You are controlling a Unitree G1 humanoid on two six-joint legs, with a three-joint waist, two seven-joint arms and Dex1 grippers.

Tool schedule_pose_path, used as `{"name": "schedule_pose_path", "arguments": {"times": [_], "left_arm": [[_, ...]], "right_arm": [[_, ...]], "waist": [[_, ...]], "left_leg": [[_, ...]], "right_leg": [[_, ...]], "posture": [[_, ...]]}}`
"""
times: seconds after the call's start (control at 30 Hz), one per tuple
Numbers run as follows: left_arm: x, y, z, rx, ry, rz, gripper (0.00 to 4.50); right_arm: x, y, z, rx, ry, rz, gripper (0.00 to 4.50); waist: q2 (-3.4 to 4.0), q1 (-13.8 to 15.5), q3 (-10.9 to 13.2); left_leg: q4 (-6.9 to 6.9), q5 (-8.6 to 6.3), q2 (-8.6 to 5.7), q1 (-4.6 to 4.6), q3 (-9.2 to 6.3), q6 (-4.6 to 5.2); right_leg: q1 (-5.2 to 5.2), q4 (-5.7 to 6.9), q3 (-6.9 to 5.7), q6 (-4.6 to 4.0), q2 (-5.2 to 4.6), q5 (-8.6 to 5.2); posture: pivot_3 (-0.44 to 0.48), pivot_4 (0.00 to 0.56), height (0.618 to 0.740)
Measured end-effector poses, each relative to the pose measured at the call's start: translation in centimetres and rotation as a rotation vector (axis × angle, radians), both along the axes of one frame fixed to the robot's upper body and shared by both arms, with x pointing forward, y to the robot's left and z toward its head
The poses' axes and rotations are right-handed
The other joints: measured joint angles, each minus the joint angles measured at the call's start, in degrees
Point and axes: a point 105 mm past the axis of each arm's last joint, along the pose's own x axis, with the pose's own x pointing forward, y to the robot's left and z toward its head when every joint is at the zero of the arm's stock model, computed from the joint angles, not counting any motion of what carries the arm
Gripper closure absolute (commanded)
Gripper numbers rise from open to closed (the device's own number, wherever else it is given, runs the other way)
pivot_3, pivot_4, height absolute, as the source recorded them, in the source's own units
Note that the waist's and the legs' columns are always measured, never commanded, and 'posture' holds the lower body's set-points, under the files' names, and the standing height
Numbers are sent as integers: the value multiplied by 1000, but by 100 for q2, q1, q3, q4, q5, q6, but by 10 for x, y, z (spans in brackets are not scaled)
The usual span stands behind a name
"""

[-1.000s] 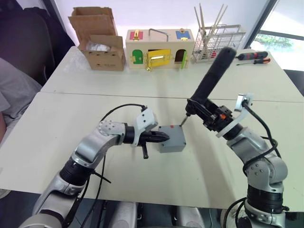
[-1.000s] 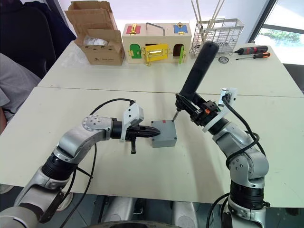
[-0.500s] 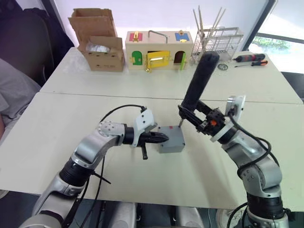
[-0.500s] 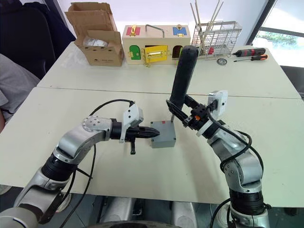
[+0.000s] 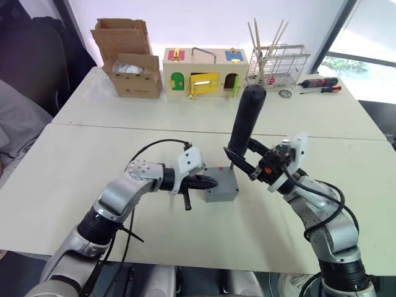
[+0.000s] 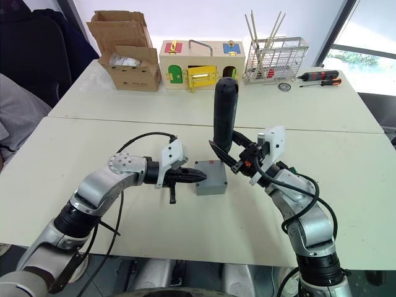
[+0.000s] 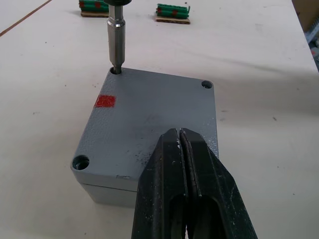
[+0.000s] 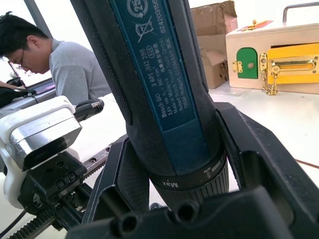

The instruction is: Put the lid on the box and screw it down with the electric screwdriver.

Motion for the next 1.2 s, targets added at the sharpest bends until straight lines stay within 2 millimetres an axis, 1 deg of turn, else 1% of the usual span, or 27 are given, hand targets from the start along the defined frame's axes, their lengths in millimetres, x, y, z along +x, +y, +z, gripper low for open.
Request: {"name": "schedule_pose_path", "arguments": {"times": [0.33,0.47,0.6,0.9,1.2], "left_arm": [[0,0,-2,15,-6,4,4500],[1,0,-3,27,-12,5,4500],[1,0,-3,29,-15,5,4500],[-1,0,-4,27,-13,3,4500],[-2,-1,-4,22,-9,1,4500]], "right_arm": [[8,-6,-3,80,42,-7,2709],[10,-6,-5,89,57,-17,2709],[13,-7,-7,96,71,-30,2709],[13,-6,-7,95,72,-25,2709],[11,-5,-7,92,69,-20,2709]], "waist": [[-9,-13,-20],[-6,-26,-33],[1,-43,-46],[3,-124,-53],[4,-123,-52]], "left_leg": [[-20,-16,6,41,-7,-25],[-81,-12,2,92,-7,-33],[-86,-13,2,92,-7,-35],[-92,-19,1,90,-7,-43],[-100,-24,1,90,-7,-52]], "right_leg": [[37,-10,0,-29,-20,-16],[76,-61,-1,-31,-27,-15],[72,-67,-1,-31,-31,-15],[67,-82,0,-32,-37,-16],[61,-90,0,-33,-39,-16]], "posture": [[0,150,731],[0,150,731],[0,150,731],[0,150,731],[0,150,731]]}}
